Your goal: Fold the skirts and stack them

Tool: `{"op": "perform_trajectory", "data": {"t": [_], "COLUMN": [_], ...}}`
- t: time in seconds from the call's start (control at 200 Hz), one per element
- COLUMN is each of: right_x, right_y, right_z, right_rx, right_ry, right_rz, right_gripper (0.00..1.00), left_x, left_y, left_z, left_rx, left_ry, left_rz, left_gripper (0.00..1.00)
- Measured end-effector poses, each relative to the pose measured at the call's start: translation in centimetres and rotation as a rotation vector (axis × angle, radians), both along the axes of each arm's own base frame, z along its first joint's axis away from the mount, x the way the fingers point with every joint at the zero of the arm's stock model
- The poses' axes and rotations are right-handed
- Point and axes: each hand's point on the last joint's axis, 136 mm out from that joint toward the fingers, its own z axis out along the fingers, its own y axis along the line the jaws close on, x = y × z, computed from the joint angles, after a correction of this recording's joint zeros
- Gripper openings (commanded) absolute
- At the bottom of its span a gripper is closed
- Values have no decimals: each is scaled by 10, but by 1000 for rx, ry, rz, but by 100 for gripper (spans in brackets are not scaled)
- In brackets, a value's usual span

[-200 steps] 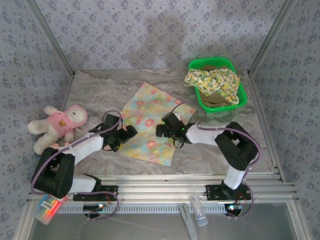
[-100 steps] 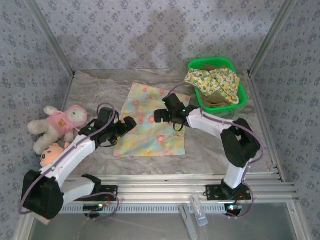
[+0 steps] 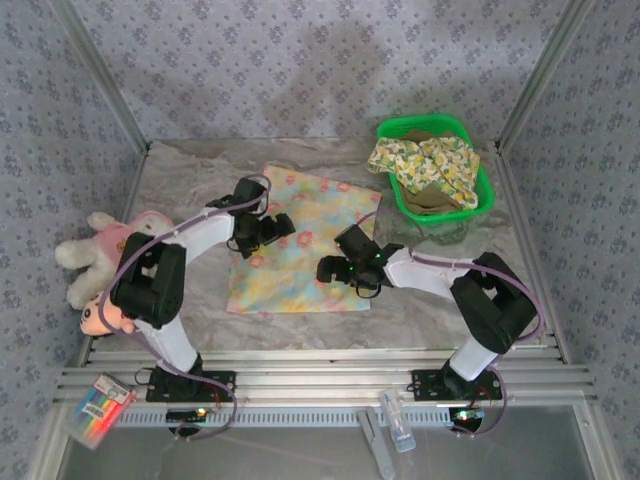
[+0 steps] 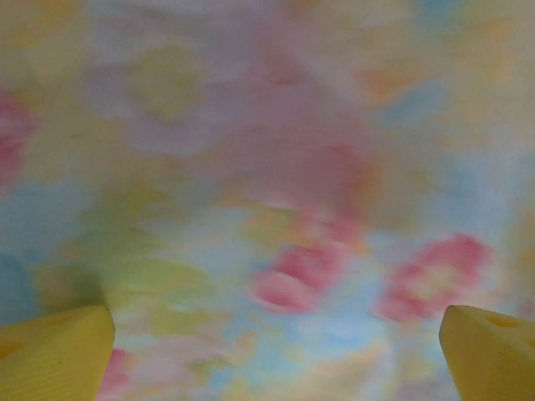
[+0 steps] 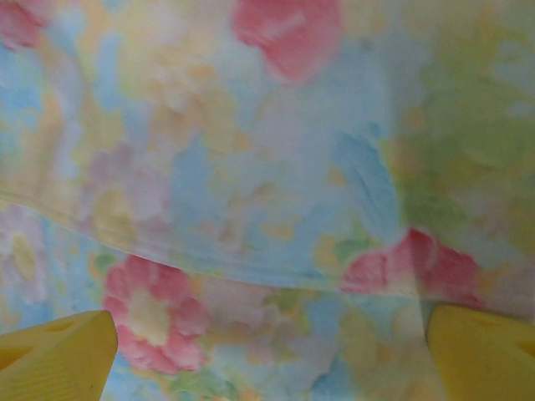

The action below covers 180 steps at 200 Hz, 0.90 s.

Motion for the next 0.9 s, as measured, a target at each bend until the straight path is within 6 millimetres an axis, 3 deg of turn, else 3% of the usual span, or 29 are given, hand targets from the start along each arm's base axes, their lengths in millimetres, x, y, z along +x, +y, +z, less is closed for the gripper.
{"op": "perform_trajectory", "data": {"t": [0.11,0.295,0.38,0.525,0.73,0.899], "right_x": [-1,-3,-6,-13,-16,-16], "right_y": [-4,-8,-5,7,11,9], "right_z": [-2,-2,1,11,10,5], "right_rx": [-7,-26,-23,14,30,26], "right_ry": [6,19,18,10,22,34], "right_rz": [-13,-6,5,42,57,50], "right_gripper": [97,97,97,97,97,97], "left_x": [-14,-22,-25,-18,33,47], "left_y": [22,33,28,2,-63,-104], "left_z": [-23,-21,-16,3,38,20], "left_rx": [112,177,179,117,-118,-158], "left_ry": [55,62,54,8,-89,-60], "left_rz": [34,36,11,-50,-141,-220], "left_gripper": [100,100,100,100,100,100]}}
